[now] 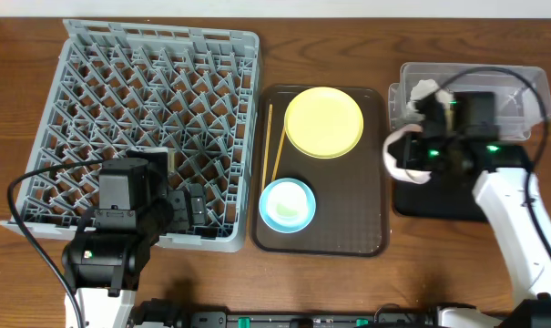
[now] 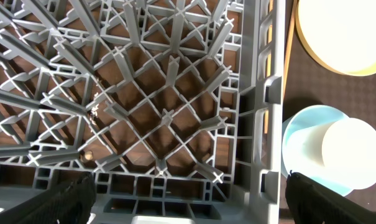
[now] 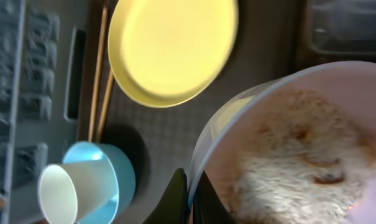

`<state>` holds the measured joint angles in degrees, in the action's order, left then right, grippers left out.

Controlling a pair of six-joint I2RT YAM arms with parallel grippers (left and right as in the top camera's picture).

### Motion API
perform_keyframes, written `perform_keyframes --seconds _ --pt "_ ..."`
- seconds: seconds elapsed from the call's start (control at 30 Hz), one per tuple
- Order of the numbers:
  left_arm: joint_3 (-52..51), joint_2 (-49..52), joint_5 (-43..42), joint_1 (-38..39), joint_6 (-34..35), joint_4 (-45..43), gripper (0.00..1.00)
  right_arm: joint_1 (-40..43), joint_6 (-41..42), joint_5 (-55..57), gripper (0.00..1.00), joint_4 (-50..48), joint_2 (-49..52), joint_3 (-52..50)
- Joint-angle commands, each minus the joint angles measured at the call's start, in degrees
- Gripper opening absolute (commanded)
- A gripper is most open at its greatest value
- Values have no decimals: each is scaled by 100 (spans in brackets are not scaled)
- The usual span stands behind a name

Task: Sort waste into correct bins and load items into the dishwasher
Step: 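Carry the bowl over the black tray and tip the rice out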

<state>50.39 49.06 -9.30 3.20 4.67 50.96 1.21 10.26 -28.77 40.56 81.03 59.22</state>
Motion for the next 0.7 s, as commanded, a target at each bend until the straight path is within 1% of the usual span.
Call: perform_keyframes --seconds 0.0,0.1,0.3,0.5,0.67 --pt "107 -9 -55 9 33 2 98 487 42 -887 1 17 33 -162" --pt "107 -9 -55 9 33 0 98 909 37 -1246 1 9 184 -317" --pt "107 -9 -57 9 33 2 98 1482 -114 -2111 1 -181 597 -579" --pt "107 -9 -57 9 33 2 98 1941 -114 -2756 1 -321 942 -634" --pt "107 -9 -57 9 33 0 98 2253 -107 -3530 1 -487 1189 -636"
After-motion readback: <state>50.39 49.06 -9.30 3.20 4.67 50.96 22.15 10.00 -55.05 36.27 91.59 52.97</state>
